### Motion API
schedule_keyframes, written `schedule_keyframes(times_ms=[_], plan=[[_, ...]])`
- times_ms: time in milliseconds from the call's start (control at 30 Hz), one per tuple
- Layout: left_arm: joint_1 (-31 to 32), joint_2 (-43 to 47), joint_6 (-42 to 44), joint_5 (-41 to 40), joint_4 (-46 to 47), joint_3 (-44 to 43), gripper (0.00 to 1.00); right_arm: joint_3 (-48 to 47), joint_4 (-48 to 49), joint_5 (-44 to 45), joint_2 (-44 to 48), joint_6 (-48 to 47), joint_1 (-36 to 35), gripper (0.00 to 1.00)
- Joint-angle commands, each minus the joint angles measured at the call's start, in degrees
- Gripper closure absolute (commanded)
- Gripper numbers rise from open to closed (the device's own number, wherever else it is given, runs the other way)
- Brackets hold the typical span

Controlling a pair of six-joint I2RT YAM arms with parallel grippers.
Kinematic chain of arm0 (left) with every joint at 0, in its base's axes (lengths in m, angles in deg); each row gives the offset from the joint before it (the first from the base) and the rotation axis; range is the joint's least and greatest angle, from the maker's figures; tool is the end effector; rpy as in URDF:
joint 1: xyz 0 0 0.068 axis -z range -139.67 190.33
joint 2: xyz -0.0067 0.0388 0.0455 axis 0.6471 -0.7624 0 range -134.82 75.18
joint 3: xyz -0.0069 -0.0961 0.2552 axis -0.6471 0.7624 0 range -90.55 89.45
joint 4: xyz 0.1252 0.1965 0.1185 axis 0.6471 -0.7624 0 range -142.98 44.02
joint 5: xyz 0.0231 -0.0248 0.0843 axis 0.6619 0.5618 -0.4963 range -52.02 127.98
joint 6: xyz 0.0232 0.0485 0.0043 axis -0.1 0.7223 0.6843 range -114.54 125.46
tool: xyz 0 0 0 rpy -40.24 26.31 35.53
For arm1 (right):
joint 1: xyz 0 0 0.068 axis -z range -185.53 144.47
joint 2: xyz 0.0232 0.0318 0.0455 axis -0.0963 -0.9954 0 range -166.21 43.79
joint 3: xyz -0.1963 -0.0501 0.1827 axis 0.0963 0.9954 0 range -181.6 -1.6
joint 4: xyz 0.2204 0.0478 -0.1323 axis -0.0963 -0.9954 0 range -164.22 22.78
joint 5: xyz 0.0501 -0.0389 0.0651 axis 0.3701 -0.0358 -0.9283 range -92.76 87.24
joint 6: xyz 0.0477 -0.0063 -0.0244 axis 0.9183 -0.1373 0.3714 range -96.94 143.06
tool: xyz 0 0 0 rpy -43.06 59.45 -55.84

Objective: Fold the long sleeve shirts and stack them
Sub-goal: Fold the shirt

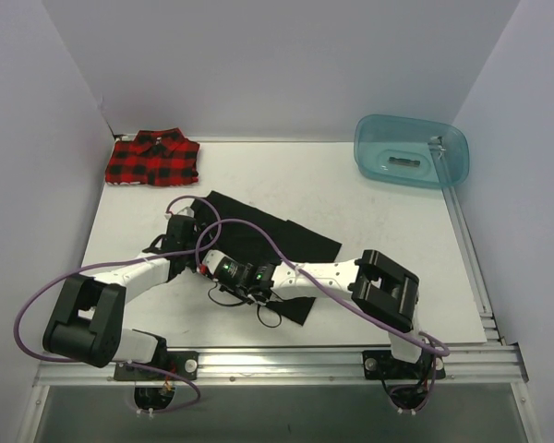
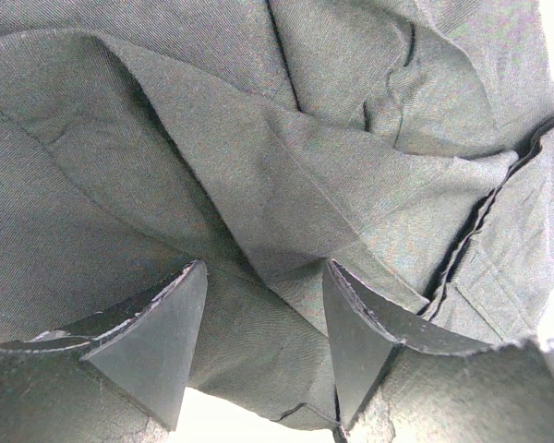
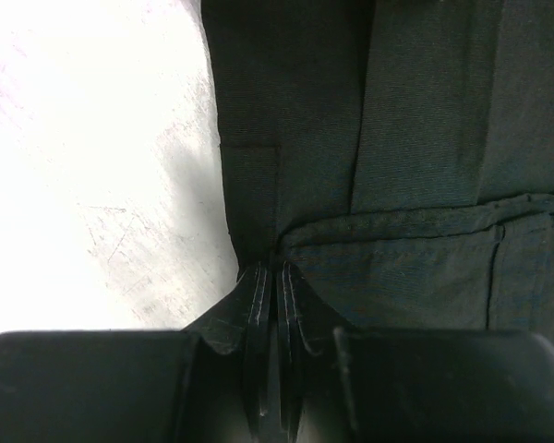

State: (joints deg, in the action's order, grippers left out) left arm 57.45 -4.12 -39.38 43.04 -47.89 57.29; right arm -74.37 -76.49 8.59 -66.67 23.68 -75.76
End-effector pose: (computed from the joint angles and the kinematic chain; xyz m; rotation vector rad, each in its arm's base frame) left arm 0.2413 -0.0775 0.1514 -0.5612 2.4485 -0.5777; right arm 0.1476 0.3903 0.1789 -1.2910 2.0218 0.3537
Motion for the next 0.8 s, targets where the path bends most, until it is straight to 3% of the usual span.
schedule_keyframes(times_ms=[0,100,500,767], plan=[[-0.34,-1.73,0.10,-0.05,-2.83,1.67,0.36,-1.06,-1.79,0.34,3.49,-1.40,-0.60,1.00],[-0.34,-1.73,0.19,-0.05,-2.83,1.58,0.36,-0.79,-2.23,-0.54,3.84,-1.06,-0.78,1.00],[-0.34,-1.46,0.54,-0.05,-3.19,1.58,0.37,1.05,-2.94,1.04,4.46,-0.62,0.01,0.83],[-0.34,-1.46,0.46,-0.05,-3.36,1.66,0.37,1.23,-3.11,-1.60,6.30,-0.62,0.01,0.83]])
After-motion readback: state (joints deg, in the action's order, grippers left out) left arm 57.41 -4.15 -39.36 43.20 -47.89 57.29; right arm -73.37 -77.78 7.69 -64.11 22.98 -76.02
